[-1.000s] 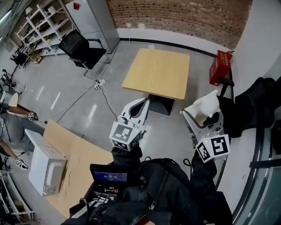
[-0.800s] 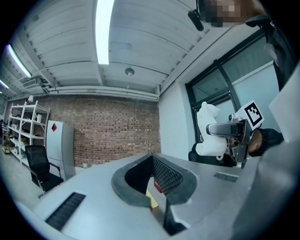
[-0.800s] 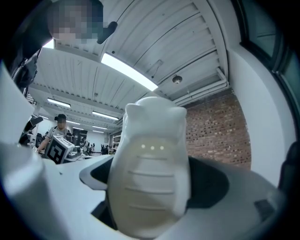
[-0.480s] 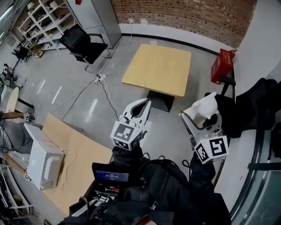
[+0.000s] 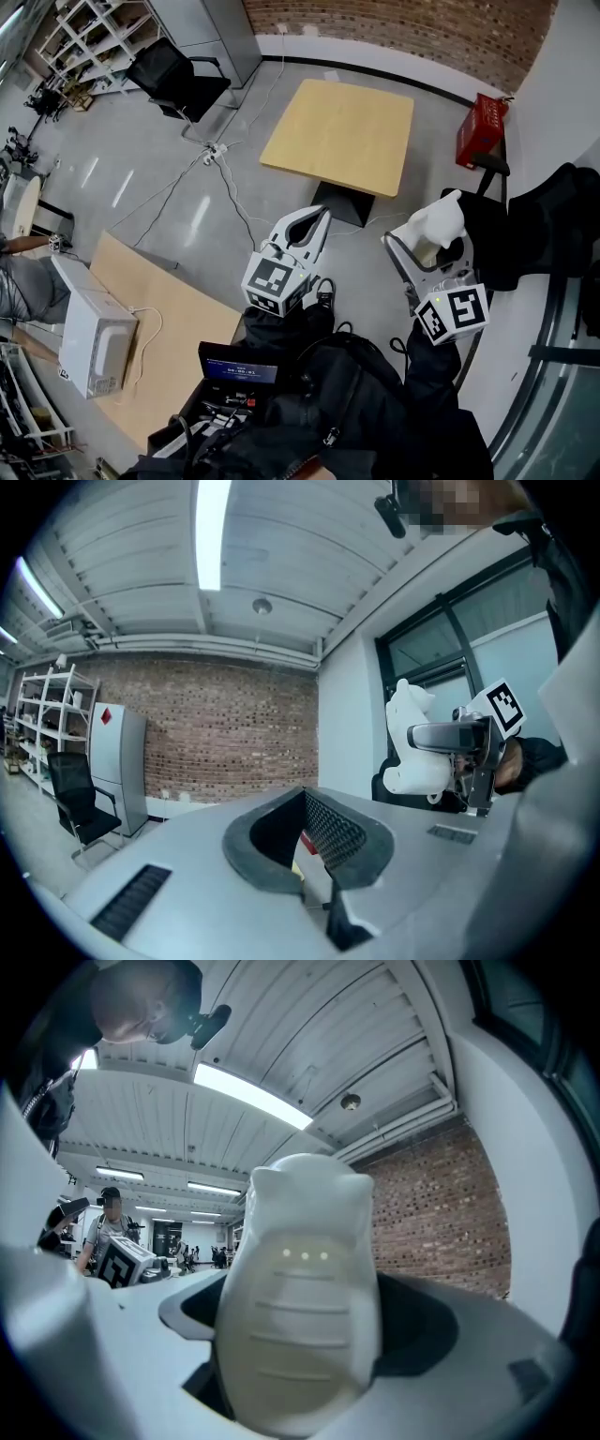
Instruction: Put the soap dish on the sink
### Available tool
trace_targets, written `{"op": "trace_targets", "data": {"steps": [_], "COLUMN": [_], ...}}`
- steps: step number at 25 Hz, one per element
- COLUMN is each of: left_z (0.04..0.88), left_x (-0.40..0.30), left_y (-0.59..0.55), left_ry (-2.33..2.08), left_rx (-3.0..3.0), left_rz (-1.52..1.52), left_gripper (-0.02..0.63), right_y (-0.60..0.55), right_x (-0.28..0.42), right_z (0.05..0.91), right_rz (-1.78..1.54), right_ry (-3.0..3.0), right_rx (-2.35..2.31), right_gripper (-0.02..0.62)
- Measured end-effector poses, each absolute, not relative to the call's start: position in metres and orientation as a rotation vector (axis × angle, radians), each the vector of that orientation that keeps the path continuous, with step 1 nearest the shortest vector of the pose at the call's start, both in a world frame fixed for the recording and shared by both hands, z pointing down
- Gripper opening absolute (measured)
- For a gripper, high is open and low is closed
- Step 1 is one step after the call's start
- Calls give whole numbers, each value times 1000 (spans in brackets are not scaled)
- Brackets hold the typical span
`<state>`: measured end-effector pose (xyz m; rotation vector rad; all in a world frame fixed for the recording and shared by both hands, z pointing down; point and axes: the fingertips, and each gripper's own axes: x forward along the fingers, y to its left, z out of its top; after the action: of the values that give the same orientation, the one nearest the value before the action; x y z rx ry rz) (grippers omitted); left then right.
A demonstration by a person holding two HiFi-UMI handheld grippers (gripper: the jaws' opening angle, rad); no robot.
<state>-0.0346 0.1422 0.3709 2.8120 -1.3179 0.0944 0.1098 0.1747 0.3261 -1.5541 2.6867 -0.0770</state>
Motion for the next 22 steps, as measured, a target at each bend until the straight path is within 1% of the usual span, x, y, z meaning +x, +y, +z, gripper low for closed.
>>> {"op": "trace_targets", "data": {"steps": [12,22], "left_z": [356,361], "left_x": [-35,-37], "left_y": [76,-2], "left_ry": [-1273,-1218], "left_rx": [2864,2863], "left_rz": [37,52], "left_gripper": [3,3], "right_y": [119,41], "right_x": [102,91], "right_z": [311,311], "right_rz": [-34,-56], "right_ry": [2664,2665], "right_rx": [-1574,-1592], "right_gripper": [489,489]}}
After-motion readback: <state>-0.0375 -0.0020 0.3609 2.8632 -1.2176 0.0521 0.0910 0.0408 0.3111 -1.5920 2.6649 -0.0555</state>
